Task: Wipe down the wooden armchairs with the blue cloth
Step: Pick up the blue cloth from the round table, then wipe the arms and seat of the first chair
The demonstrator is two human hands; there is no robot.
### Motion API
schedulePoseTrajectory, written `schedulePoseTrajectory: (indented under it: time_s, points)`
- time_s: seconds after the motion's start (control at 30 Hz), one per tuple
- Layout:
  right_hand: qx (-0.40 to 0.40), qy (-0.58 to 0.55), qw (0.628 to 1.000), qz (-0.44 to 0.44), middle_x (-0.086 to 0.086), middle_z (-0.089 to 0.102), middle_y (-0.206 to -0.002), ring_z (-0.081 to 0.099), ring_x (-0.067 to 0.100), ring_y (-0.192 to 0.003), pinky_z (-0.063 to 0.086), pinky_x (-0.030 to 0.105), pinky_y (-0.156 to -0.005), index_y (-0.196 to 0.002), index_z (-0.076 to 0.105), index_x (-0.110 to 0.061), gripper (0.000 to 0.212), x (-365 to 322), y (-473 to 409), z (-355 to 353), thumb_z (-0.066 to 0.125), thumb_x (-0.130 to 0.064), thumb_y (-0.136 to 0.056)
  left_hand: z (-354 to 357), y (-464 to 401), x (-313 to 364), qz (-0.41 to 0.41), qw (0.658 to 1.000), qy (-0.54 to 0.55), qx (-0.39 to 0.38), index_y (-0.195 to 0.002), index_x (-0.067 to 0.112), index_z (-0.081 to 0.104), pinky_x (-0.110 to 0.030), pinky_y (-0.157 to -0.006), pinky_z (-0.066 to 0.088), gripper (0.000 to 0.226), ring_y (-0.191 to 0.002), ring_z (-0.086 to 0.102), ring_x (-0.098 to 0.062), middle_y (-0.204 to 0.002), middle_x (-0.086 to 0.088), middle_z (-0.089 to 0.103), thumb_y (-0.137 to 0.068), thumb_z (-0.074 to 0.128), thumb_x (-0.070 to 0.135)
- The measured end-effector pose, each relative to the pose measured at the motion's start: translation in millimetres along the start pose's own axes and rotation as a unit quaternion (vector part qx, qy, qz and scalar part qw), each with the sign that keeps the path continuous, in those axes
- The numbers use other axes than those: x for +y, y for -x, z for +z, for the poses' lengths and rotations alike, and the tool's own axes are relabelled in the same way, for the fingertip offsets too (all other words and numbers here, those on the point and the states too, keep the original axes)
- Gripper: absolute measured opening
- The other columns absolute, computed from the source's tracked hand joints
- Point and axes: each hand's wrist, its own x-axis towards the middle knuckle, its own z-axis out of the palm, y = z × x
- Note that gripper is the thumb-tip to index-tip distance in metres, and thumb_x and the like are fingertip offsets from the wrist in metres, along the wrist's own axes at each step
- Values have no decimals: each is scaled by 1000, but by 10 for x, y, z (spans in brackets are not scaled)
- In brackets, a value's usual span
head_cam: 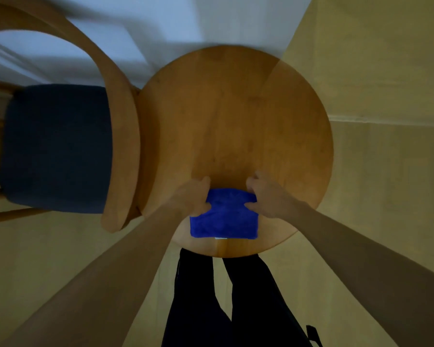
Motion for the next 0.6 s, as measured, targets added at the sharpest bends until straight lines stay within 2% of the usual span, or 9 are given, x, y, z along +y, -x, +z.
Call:
schedulePoseTrajectory:
  time_s: [0.1,0.13,0.2,0.23,0.3,0.43,0.53,0.6]
  points:
    - [-27,-2,1000,-10,1,49,-85,50,17,-72,33,20,-52,-96,39,-16,25,-172,83,-189,59,-6,-86,-211,163,47,-9,1000,2,-26,-103,15,33,-31,-58,47,27,-67,53,-18,-84,-7,54,-90,57,17]
    - [-27,12,1000,-3,4,54,-84,52,19,-68,39,25,-50,-103,38,-17,28,-250,88,-273,55,-2,-87,-311,207,68,-8,1000,6,-14,-103,16,30,-31,-58,45,28,-66,52,-18,-83,-7,53,-90,55,13]
    - [-17,53,998,12,12,62,-93,58,22,-69,50,36,-57,-122,39,-18,42,-444,74,-490,53,0,-87,-545,286,109,-8,1000,3,13,-105,15,35,-30,-58,42,23,-68,51,-18,-85,-6,52,-90,51,9]
    - [-11,86,996,8,14,65,-99,62,23,-73,54,39,-62,-123,44,-17,40,-545,64,-604,53,0,-87,-674,335,123,-10,1000,-6,26,-106,13,40,-31,-60,41,21,-71,51,-19,-88,-6,53,-89,51,7]
    - [11,153,988,-13,12,67,-100,65,24,-79,56,38,-68,-105,55,-14,19,-735,66,-828,53,-2,-90,-918,461,122,-8,998,-12,63,-99,14,49,-32,-63,43,13,-75,56,-20,-91,-4,58,-89,53,7]
    - [86,183,979,-34,7,65,-101,63,21,-83,56,35,-76,-111,61,-15,28,-1105,157,-1150,47,0,-93,-1269,841,42,-5,985,-8,172,-95,19,51,-29,-65,47,12,-71,58,-16,-83,2,56,-91,51,8]
    - [114,192,973,-51,6,64,-100,61,21,-82,50,32,-71,-110,60,-15,27,-1454,238,-1286,49,1,-91,-1432,1151,-77,-4,980,17,198,-82,23,47,-34,-69,54,18,-70,59,-16,-80,0,58,-93,52,10]
    - [127,221,964,-77,2,57,-95,52,17,-81,41,29,-70,-104,54,-14,19,-1701,296,-1302,51,0,-91,-1498,1364,-205,0,979,23,204,-84,19,51,-38,-72,55,13,-72,61,-19,-82,-3,61,-91,55,8]
